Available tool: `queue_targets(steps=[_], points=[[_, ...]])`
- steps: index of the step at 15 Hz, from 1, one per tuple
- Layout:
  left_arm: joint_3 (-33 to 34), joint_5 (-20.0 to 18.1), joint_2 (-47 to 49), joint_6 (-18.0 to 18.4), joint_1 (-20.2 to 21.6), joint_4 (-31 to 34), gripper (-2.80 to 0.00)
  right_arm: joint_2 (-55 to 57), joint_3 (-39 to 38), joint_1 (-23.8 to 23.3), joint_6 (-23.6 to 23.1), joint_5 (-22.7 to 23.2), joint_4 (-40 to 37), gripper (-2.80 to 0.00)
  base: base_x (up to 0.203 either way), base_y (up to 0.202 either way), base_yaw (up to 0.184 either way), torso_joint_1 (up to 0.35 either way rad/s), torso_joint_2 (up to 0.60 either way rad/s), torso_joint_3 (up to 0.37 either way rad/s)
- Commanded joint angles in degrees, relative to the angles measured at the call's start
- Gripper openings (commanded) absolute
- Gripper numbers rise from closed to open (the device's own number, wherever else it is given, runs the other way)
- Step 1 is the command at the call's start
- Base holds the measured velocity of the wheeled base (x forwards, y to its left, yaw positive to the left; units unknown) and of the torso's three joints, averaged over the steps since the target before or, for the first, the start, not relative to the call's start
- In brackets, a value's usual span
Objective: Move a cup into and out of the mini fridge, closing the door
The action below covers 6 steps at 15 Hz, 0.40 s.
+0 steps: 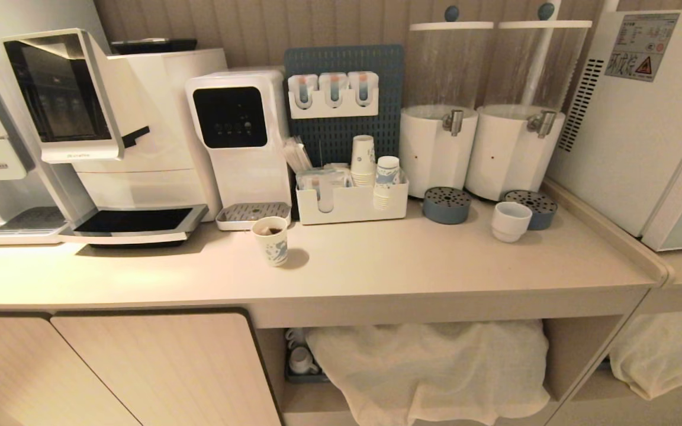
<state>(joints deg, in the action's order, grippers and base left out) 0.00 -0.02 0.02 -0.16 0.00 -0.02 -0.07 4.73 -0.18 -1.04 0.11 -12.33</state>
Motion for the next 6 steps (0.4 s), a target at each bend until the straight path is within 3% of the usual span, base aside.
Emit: queue_targets(steps=[1,6], points=[[0.0,0.02,-0.02,-0.02,0.0,0.02,-2.8,0.07,0.02,0.0,0.15,-0.1,-0.06,-2.8,0.0,0.0,0.0,0.0,0.0,0.0],[0.0,0.02,-0.02,-0.02,0.0,0.02,-2.8,0.07,0.02,0.0,0.95,-0.11,0.03,-2.8,0.0,0.0,0.0,0.0,0.0,0.0]])
